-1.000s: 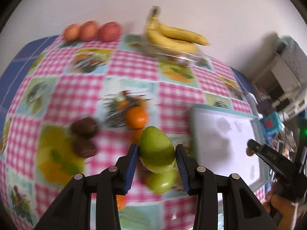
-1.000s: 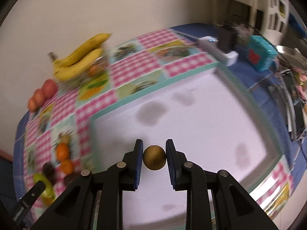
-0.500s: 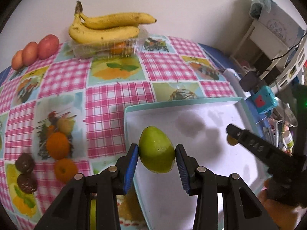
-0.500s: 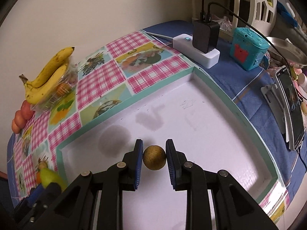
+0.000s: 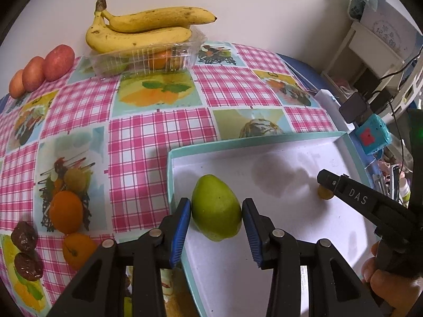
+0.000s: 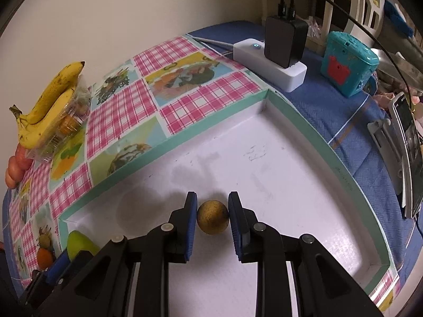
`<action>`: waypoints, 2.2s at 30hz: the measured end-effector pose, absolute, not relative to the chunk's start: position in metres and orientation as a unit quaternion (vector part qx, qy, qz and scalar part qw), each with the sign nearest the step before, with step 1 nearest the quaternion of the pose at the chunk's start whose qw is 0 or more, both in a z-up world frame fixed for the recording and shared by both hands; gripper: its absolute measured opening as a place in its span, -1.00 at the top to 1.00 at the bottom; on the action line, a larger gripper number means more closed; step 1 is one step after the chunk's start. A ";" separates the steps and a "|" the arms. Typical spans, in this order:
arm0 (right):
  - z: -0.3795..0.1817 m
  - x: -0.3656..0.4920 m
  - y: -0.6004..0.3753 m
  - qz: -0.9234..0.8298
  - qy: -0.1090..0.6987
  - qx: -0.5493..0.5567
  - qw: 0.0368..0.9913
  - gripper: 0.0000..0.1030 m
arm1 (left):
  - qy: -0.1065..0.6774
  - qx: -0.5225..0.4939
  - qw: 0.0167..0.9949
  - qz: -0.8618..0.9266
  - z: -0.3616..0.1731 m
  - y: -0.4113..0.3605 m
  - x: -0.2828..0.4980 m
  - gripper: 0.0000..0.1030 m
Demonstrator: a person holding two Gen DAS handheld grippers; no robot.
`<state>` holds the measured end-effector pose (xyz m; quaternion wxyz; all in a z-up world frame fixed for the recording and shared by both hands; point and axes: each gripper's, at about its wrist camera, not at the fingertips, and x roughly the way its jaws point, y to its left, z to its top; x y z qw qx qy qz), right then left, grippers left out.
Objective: Organize fruits
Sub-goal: 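Carry the brown fruit with the right gripper while the left gripper carries the pear over the white tray, then open the right gripper to drop the brown fruit while the left gripper releases the pear in the tray, then move both grippers back toward the fruits on the tablecloth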
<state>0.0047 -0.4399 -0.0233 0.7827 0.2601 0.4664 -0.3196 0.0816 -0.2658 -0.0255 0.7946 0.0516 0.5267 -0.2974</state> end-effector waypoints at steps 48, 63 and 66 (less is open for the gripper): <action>0.012 -0.022 -0.321 -0.261 0.468 0.150 0.831 -0.93 | 0.507 0.032 0.861 -0.022 0.008 -0.042 0.068 -1.00; 0.007 -0.008 -0.280 -0.189 0.485 0.186 0.833 -0.93 | 0.501 -0.040 0.864 0.028 0.014 0.027 0.080 -1.00; 0.008 -0.004 -0.275 -0.178 0.488 0.185 0.834 -0.93 | 0.495 -0.053 0.867 0.025 0.016 0.032 0.082 -1.00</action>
